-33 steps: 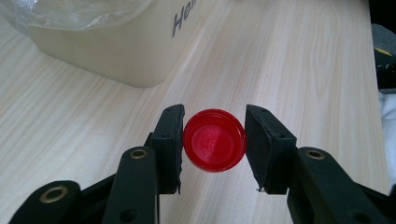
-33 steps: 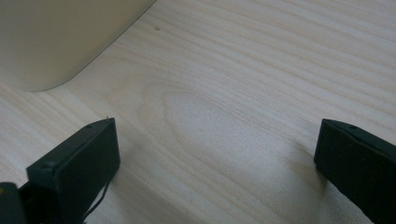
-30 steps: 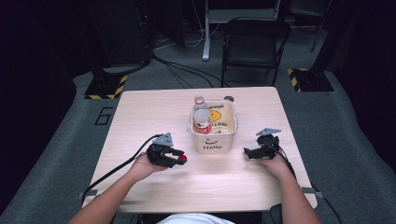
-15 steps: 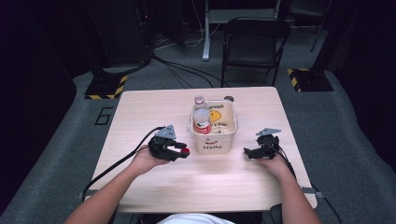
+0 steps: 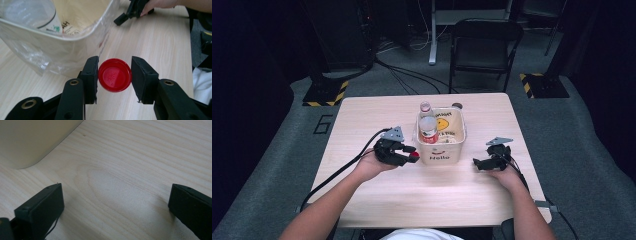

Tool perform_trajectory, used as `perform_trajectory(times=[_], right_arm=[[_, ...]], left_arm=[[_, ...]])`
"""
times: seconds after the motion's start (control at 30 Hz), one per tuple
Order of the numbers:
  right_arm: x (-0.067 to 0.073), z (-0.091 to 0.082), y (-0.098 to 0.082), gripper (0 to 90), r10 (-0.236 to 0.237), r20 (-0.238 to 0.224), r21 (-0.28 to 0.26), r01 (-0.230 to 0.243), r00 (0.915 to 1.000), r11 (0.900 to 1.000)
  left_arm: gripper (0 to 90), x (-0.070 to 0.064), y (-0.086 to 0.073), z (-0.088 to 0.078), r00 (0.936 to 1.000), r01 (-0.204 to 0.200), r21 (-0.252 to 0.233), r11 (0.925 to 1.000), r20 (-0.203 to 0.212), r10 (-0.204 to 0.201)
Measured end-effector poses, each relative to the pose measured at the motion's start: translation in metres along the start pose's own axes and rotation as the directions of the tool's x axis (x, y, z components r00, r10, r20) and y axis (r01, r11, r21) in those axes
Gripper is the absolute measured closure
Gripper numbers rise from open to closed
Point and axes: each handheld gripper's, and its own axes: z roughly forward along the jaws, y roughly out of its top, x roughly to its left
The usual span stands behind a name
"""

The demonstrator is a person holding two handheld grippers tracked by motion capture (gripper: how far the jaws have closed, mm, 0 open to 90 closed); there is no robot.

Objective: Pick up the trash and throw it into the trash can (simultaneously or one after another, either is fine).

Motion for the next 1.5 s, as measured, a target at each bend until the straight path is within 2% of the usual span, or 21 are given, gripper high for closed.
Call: perform_trajectory(times=[0.17,0.23,0.47,0.73,0.83,1.13,1.27,1.5], right_arm=[[0.0,0.0,0.0,0.0,0.0,0.0,0.0,0.0,1.0,1.0],[0.0,0.0,0.0,0.0,0.0,0.0,0.0,0.0,1.0,1.0],[0.0,0.0,0.0,0.0,0.0,0.0,0.0,0.0,1.0,1.0],[0.0,0.0,0.0,0.0,-0.001,-0.004,0.0,0.001,1.0,1.0],[0.0,0.001,0.0,0.0,-0.007,-0.006,-0.004,0.007,1.0,1.0],[0.0,0.001,0.0,0.0,-0.008,-0.008,-0.003,0.008,0.9999,1.0],[0.0,0.001,0.001,0.0,-0.009,-0.009,-0.003,0.009,0.9999,1.0],[0.0,0.001,0.001,0.0,-0.009,-0.009,-0.004,0.009,0.9999,1.0]], left_arm=[[58.5,0.001,0.018,-0.005,0.9997,-0.011,-0.013,0.9999,-0.02,0.011],[58.4,0.001,0.024,-0.006,0.9999,-0.001,-0.032,0.9995,-0.015,0.0],[58.4,0.005,0.043,-0.009,0.9993,-0.007,-0.042,0.9991,-0.036,0.006],[58.4,0.011,0.066,-0.012,0.9993,-0.004,-0.068,0.9977,-0.036,0.002],[58.5,0.011,0.078,-0.01,0.9991,-0.012,-0.07,0.9975,-0.04,0.01],[58.5,0.012,0.098,-0.002,0.9982,-0.037,-0.06,0.9975,-0.05,0.034],[58.5,0.013,0.103,0.002,0.9985,-0.031,-0.077,0.9966,-0.047,0.027],[58.5,0.014,0.112,0.011,0.9986,-0.026,-0.078,0.9966,-0.049,0.022]])
